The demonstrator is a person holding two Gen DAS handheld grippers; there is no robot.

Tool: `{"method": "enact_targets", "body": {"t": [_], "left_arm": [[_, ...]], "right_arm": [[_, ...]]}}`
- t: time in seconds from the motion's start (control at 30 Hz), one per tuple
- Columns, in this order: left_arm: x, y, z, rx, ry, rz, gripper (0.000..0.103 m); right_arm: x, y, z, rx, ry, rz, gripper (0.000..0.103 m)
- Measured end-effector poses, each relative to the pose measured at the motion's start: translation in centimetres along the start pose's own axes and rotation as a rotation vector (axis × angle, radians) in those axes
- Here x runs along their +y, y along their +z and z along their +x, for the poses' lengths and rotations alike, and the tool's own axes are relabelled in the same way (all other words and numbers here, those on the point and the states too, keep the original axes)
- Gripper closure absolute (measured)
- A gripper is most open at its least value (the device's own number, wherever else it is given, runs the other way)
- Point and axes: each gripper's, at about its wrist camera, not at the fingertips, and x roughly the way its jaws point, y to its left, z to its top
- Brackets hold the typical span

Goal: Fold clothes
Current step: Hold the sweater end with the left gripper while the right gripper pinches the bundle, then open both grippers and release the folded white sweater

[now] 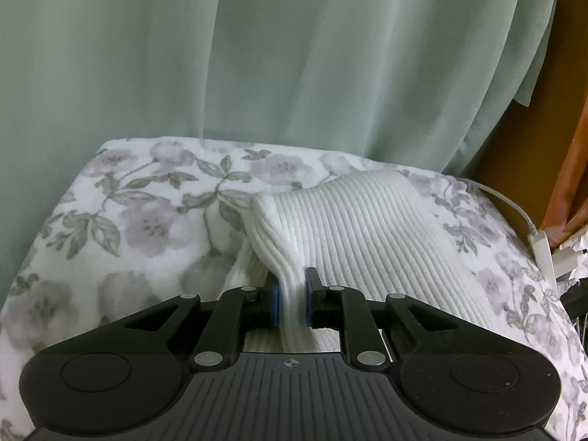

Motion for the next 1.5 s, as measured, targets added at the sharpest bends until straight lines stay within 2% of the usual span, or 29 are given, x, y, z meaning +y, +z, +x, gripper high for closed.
{"method": "enact_targets", "body": {"t": [0.1,0.3,0.5,0.77,0.93,1.03,1.1,1.23,1.3,1.4,1.5], "left_arm": [[-0.1,0.0,0.2,0.008,0.007,0.007,0.09],[0.1,0.0,0.1,0.002,0.001,-0.023,0.09],[0.5,-0.1,-0.6,-0.03,-0.015,-0.073,0.089],[0.1,0.2,-2.3,-0.067,0.001,-0.072,0.088],[-0.2,0.3,-3.7,-0.089,0.02,-0.051,0.086],[-0.3,0.3,-4.6,-0.107,0.036,-0.041,0.08],[-0.3,0.4,-5.2,-0.119,0.037,-0.044,0.072],[-0.3,0.5,-6.2,-0.139,0.038,-0.041,0.063],[-0.3,0.6,-6.6,-0.147,0.041,-0.038,0.053],[-0.3,0.6,-7.0,-0.16,0.047,-0.036,0.039],[-0.1,0.7,-7.2,-0.168,0.049,-0.038,0.031]], "right_arm": [[-0.1,-0.1,-0.2,-0.001,-0.005,0.001,0.097],[-1.1,-0.3,2.2,-0.001,-0.016,0.007,0.097],[-0.8,-0.2,3.3,0.003,-0.044,-0.008,0.097],[-0.3,-0.1,3.4,0.001,-0.073,-0.028,0.095],[0.3,-0.4,2.6,-0.018,-0.065,-0.039,0.074],[0.8,-0.6,2.0,-0.031,-0.072,-0.056,0.062],[1.2,-0.9,1.5,-0.043,-0.08,-0.067,0.054],[1.5,-1.5,0.4,-0.073,-0.102,-0.074,0.045],[1.4,-1.9,-0.2,-0.087,-0.118,-0.071,0.039],[0.8,-2.4,-1.0,-0.11,-0.149,-0.048,0.033],[0.1,-3.0,-2.0,-0.142,-0.182,0.004,0.029]]}}
